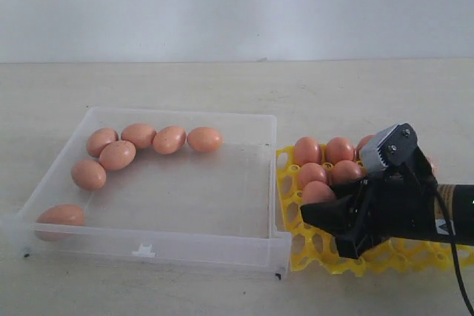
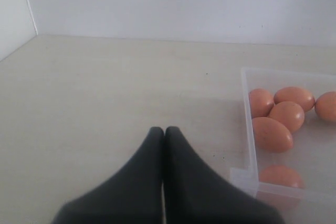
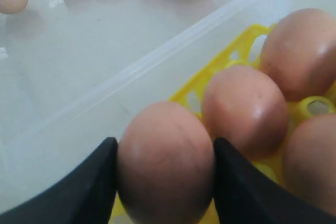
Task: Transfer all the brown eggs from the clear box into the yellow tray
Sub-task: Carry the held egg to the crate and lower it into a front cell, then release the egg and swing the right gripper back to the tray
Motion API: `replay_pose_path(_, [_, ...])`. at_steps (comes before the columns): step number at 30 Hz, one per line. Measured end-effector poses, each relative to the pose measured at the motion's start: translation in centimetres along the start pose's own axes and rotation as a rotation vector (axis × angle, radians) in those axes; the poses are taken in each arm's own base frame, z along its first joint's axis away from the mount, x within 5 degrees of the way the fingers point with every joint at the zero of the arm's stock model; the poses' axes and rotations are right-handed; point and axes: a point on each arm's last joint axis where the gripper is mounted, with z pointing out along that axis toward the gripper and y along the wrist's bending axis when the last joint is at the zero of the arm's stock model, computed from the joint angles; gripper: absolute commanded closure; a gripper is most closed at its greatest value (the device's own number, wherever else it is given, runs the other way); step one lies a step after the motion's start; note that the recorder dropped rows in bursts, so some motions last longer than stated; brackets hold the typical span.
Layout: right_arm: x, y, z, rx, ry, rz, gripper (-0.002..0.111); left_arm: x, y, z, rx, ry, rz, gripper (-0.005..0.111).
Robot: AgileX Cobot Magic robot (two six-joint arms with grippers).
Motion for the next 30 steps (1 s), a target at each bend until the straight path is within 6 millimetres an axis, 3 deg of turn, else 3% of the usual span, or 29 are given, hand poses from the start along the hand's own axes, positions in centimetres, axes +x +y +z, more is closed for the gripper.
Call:
replay_pose_path(3, [-0.1,-0.3,0.0,0.031,-0.014,0.014,0.092,0.0,0.0,0.0,0.0,0.0,0.0,0.111])
replay_pose_path(8, [-0.2,-0.4,0.0,0.047,-0.024,0.011,0.058,0.0,0.0,0.0,0.0,0.0,0.0,0.111])
replay_pose_path(11, [-0.3,-0.5,0.0,0.054,-0.038,0.018,0.05,0.0,0.0,0.0,0.0,0.0,0.0,0.111])
replay_pose_path(23, [-0.8,-0.3,0.0,0.033,-0.085,0.017,0.05,0.0,0.0,0.0,0.0,0.0,0.0,0.111])
replay_pose_path(26, [-1.7,0.1,-0.4,0.016,-0.144,-0.004,0.051,0.0,0.0,0.0,0.0,0.0,0.0,0.111])
replay_pose_path(28, [-3.0,0.5,-1.0,0.001,-0.222,-0.033,0.055,0.0,0.0,0.0,0.0,0.0,0.0,0.111])
replay_pose_path(30, [-4.5,1.1,-1.8,-0.006,-0.318,-0.059,0.069,0.0,0.0,0.0,0.0,0.0,0.0,0.111])
